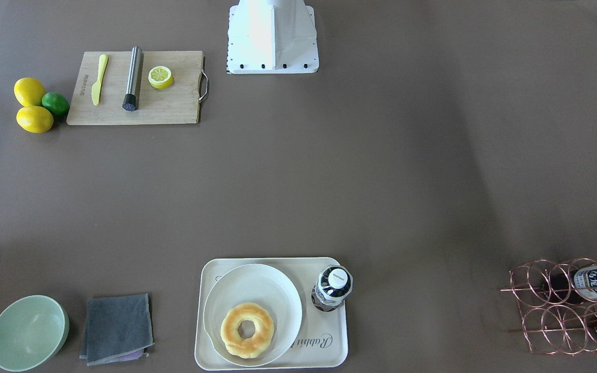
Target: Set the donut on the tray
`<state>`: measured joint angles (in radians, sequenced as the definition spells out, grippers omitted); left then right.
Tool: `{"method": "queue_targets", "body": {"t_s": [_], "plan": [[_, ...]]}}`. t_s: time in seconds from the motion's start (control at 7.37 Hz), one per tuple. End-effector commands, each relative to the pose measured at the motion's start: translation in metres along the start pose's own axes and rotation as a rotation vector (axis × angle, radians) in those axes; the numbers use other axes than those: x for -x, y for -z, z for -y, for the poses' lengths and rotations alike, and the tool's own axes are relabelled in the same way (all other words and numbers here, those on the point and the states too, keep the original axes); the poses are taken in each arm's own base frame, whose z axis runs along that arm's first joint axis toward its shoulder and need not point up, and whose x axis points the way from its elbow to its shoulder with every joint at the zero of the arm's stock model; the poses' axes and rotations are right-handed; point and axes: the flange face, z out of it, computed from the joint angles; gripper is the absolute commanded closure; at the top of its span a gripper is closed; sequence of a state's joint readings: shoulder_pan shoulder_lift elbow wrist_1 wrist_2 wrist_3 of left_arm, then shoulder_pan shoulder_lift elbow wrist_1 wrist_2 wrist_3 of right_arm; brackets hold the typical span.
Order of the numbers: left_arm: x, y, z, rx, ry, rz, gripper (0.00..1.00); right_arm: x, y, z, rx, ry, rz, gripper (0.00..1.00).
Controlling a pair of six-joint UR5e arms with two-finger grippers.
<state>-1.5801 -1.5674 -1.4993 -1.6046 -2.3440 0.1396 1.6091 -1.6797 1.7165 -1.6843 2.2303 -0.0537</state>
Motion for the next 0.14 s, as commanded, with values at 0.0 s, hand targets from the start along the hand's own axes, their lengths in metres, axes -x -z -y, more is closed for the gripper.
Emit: {"method": "queue_targets", "body": {"t_s": [0.0], "plan": [[0.0010, -0.0011, -0.0002, 0.001, 0.001, 0.000, 0.01, 0.0006, 0.0007, 0.0002, -0.002, 0.002, 0.000, 0.00]]}}
